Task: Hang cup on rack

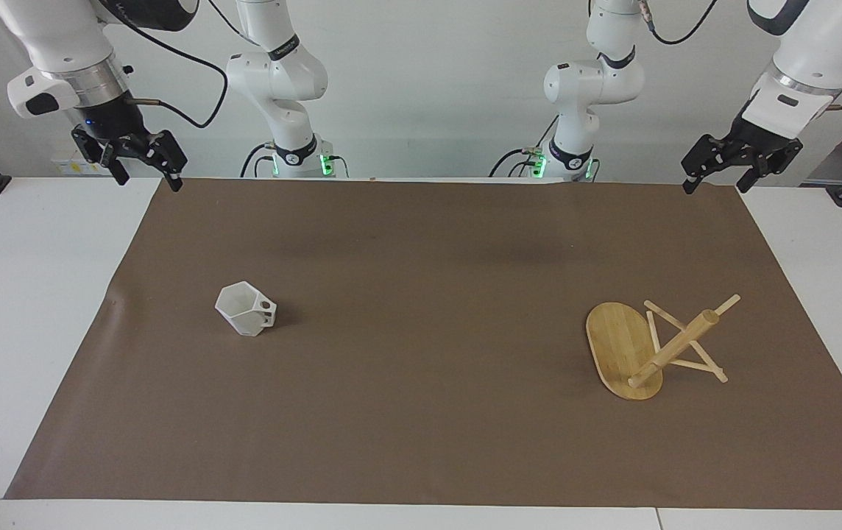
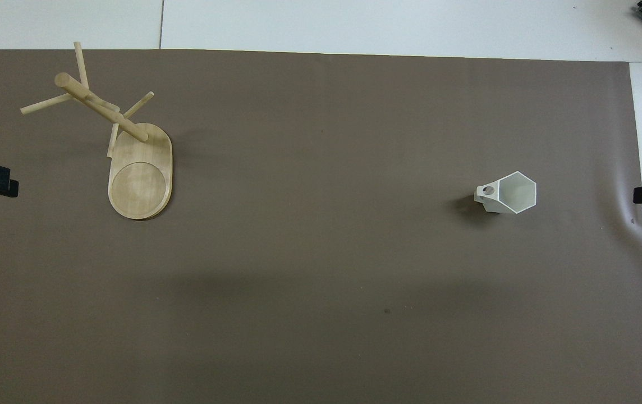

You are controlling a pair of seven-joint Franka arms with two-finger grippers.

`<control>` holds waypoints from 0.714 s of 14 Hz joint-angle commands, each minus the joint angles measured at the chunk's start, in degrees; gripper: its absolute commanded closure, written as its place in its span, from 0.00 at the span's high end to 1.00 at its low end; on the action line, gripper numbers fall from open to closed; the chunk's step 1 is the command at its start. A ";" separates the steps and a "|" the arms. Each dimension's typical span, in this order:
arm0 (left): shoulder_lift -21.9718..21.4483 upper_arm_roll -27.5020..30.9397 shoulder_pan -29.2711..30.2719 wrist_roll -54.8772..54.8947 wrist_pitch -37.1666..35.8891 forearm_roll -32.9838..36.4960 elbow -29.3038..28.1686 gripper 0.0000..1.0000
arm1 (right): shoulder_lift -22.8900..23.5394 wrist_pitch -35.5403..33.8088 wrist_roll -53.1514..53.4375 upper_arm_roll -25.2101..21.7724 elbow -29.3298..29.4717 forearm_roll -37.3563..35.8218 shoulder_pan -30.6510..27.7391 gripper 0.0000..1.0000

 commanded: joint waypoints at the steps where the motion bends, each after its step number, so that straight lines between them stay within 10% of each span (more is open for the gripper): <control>1: -1.21 -0.29 0.43 -0.68 -0.02 0.52 -1.04 1.00 | -1.64 1.61 -1.47 -0.68 -2.15 0.90 0.33 1.00; 10: -1.21 -0.29 0.17 -0.51 0.86 0.52 -1.13 1.00 | -1.55 3.27 -1.47 -0.60 -3.20 0.90 0.41 1.00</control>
